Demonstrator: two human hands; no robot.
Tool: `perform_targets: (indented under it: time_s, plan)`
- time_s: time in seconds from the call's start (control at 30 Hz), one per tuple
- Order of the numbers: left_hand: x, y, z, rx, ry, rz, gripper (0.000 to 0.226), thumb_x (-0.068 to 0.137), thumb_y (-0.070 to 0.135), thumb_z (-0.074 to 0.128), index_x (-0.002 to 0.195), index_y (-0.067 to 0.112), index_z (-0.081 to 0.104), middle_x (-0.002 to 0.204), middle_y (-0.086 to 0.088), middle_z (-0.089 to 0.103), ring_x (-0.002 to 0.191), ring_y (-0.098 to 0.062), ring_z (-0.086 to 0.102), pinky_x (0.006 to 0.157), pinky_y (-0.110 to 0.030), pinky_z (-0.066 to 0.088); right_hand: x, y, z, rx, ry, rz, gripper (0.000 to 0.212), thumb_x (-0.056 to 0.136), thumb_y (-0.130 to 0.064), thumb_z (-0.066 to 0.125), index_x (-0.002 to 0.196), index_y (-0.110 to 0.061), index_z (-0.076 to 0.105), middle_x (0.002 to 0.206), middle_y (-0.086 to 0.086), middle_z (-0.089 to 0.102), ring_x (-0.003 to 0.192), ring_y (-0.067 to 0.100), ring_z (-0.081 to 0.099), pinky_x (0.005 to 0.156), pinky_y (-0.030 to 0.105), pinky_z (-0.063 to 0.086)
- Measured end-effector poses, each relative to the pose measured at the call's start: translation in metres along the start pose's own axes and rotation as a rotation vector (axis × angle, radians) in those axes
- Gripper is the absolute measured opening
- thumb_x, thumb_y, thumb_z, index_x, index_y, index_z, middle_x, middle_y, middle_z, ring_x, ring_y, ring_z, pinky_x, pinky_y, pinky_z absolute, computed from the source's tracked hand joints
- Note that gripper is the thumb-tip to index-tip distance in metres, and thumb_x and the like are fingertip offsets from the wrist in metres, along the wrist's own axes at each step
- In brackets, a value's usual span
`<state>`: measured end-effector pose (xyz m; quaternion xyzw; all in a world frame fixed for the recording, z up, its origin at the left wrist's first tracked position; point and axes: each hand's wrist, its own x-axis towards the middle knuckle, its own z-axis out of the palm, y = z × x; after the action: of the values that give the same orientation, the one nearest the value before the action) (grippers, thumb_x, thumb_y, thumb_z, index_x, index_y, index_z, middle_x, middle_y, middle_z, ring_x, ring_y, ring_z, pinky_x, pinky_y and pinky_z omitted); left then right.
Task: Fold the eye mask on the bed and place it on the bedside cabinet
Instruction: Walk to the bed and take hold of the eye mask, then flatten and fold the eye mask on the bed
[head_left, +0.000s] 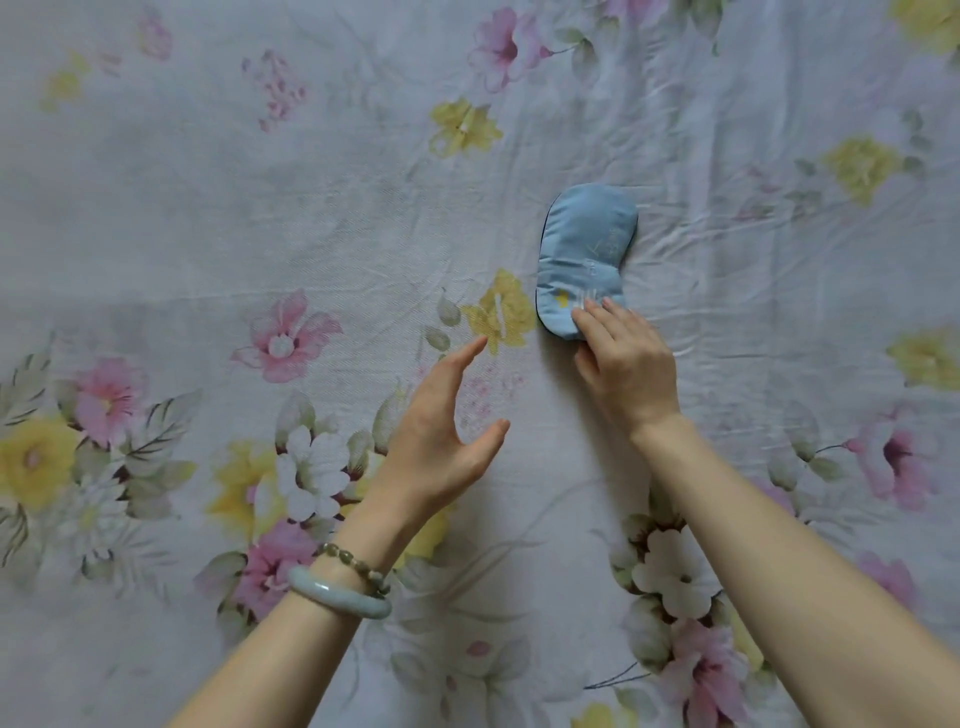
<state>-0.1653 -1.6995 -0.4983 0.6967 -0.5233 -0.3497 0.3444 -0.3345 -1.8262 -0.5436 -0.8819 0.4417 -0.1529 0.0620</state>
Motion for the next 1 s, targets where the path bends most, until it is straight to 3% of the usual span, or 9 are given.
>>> perform_targets:
  time_s: [0.13, 0.3, 0.43, 0.53, 0.6, 0.67, 0.77, 0.87, 1.0]
  plan:
    - [-0.002, 0.009, -0.006, -0.007, 0.051, 0.010, 0.066, 0.080, 0.010, 0.067, 0.139, 0.013, 0.038, 0.135, 0.004, 0.046, 0.128, -0.009, 0.043, 0.107, -0.028, 0.035, 0.006, -0.018, -0.030, 0.077, 0.080, -0.036, 0.024, 0.071, 0.000, 0.063, 0.094, 0.000, 0.069, 0.090, 0.016, 0.074, 0.074, 0.032, 0.070, 0.060, 0.037, 0.055]
    - [-0.014, 0.026, -0.029, 0.014, 0.081, 0.030, 0.068, 0.080, 0.010, 0.069, 0.140, 0.014, 0.036, 0.136, 0.005, 0.045, 0.128, -0.007, 0.041, 0.108, -0.024, 0.032, -0.008, -0.063, -0.093, 0.261, 0.077, -0.090, 0.023, 0.078, -0.006, 0.053, 0.094, 0.001, 0.068, 0.083, 0.014, 0.072, 0.069, 0.032, 0.067, 0.055, 0.036, 0.054]
    - [-0.033, 0.040, -0.054, 0.019, -0.003, 0.020, 0.072, 0.072, 0.019, 0.075, 0.135, 0.026, 0.041, 0.131, 0.019, 0.042, 0.120, 0.011, 0.036, 0.101, -0.006, 0.024, -0.029, -0.098, -0.141, 0.509, 0.008, -0.036, 0.018, 0.080, -0.006, 0.058, 0.095, 0.000, 0.066, 0.078, 0.011, 0.069, 0.067, 0.025, 0.063, 0.058, 0.035, 0.051]
    - [-0.054, 0.040, -0.067, -0.034, -0.180, -0.083, 0.038, 0.069, 0.024, 0.070, 0.101, 0.006, 0.063, 0.099, -0.003, 0.067, 0.092, -0.009, 0.057, 0.084, -0.031, 0.043, -0.050, -0.112, -0.160, 0.722, -0.045, 0.149, 0.017, 0.078, -0.007, 0.058, 0.094, -0.007, 0.065, 0.074, -0.001, 0.062, 0.065, 0.008, 0.054, 0.060, 0.017, 0.043]
    - [-0.071, 0.034, -0.071, -0.094, -0.275, -0.153, 0.036, 0.070, 0.024, 0.067, 0.086, -0.008, 0.059, 0.076, -0.024, 0.058, 0.072, -0.018, 0.052, 0.066, -0.036, 0.038, -0.069, -0.113, -0.158, 0.795, -0.071, 0.325, 0.013, 0.080, -0.012, 0.056, 0.091, -0.012, 0.064, 0.069, -0.006, 0.060, 0.063, 0.006, 0.053, 0.057, 0.013, 0.039]
    - [-0.088, 0.024, -0.069, -0.116, -0.294, -0.200, 0.030, 0.071, 0.024, 0.068, 0.078, -0.004, 0.060, 0.067, -0.015, 0.055, 0.065, -0.015, 0.050, 0.062, -0.031, 0.036, -0.093, -0.110, -0.146, 0.856, -0.099, 0.505, 0.011, 0.082, -0.015, 0.056, 0.089, -0.018, 0.063, 0.074, -0.005, 0.064, 0.068, 0.007, 0.057, 0.060, 0.019, 0.043]
    - [-0.105, 0.007, -0.061, -0.090, -0.181, -0.255, 0.017, 0.074, 0.020, 0.076, 0.067, 0.027, 0.062, 0.055, 0.019, 0.058, 0.053, 0.003, 0.051, 0.053, -0.012, 0.037, -0.130, -0.106, -0.118, 0.905, -0.142, 0.721, 0.016, 0.085, -0.015, 0.057, 0.084, -0.030, 0.062, 0.078, -0.003, 0.067, 0.071, 0.011, 0.061, 0.062, 0.024, 0.047]
    - [-0.110, -0.010, -0.047, -0.119, -0.029, -0.321, 0.015, 0.077, 0.013, 0.075, 0.084, 0.025, 0.069, 0.076, 0.014, 0.069, 0.072, -0.002, 0.064, 0.067, -0.016, 0.049, -0.160, -0.100, -0.091, 0.777, -0.193, 0.830, 0.014, 0.084, -0.020, 0.057, 0.079, -0.033, 0.060, 0.064, -0.009, 0.059, 0.060, 0.002, 0.056, 0.057, 0.022, 0.047]
    - [-0.112, -0.032, -0.017, 0.000, 0.032, -0.356, 0.018, 0.081, 0.014, 0.069, 0.099, 0.018, 0.068, 0.089, 0.009, 0.069, 0.086, -0.010, 0.065, 0.070, -0.004, 0.042, -0.183, -0.094, -0.062, 0.668, -0.294, 0.892, 0.012, 0.085, -0.017, 0.055, 0.092, -0.015, 0.064, 0.068, 0.007, 0.061, 0.068, 0.029, 0.061, 0.065, 0.044, 0.051]
